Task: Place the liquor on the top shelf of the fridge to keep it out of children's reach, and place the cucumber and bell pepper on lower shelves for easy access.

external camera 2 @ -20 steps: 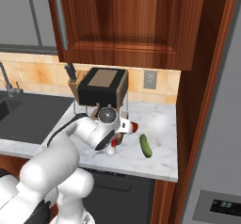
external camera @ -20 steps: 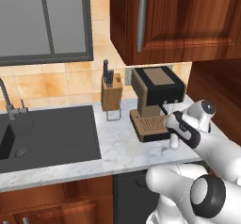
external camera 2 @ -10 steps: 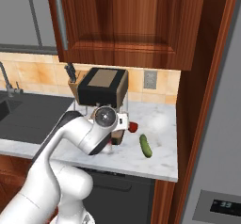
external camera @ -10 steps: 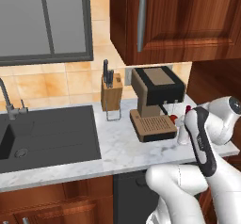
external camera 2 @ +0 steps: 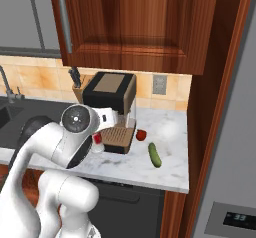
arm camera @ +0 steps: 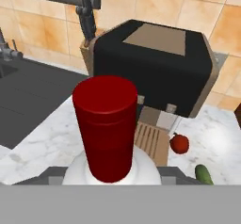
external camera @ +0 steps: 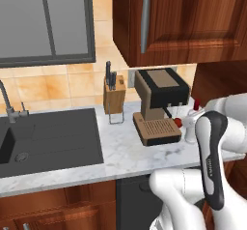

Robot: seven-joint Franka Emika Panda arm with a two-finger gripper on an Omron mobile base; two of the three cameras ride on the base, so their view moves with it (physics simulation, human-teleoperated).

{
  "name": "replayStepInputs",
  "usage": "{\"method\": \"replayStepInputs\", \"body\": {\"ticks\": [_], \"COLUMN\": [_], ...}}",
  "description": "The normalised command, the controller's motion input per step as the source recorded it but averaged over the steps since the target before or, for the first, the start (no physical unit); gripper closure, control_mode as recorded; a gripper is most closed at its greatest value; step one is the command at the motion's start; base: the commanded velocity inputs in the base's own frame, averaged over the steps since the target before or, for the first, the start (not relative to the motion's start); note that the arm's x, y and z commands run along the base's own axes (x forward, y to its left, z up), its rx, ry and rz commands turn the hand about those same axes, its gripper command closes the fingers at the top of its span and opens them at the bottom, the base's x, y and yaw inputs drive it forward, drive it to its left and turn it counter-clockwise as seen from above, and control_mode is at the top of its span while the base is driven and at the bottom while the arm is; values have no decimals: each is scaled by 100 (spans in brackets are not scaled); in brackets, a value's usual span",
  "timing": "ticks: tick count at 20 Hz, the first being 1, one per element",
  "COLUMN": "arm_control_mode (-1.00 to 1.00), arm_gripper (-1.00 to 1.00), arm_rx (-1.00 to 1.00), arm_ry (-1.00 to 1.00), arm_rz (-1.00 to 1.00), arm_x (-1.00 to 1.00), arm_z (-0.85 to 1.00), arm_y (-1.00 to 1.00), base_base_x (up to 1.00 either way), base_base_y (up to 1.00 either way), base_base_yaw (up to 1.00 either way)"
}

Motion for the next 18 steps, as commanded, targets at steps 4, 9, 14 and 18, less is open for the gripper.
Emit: {"method": "replayStepInputs", "body": {"ticks": [4, 9, 14, 18], "arm_control_mode": [-100, -100, -100, -100], "arm_gripper": [100, 100, 100, 100], "arm_rx": [-1, -4, -8, -5], "arm_ry": [3, 6, 2, 0], "arm_rz": [0, 0, 0, 1], "arm_x": [-49, -40, -44, -42], "arm_z": [100, 83, 40, 25], "arm_y": [39, 25, 18, 2], "base_base_x": [0, 0, 0, 0], "base_base_y": [0, 0, 0, 0], "base_base_yaw": [0, 0, 0, 0]}}
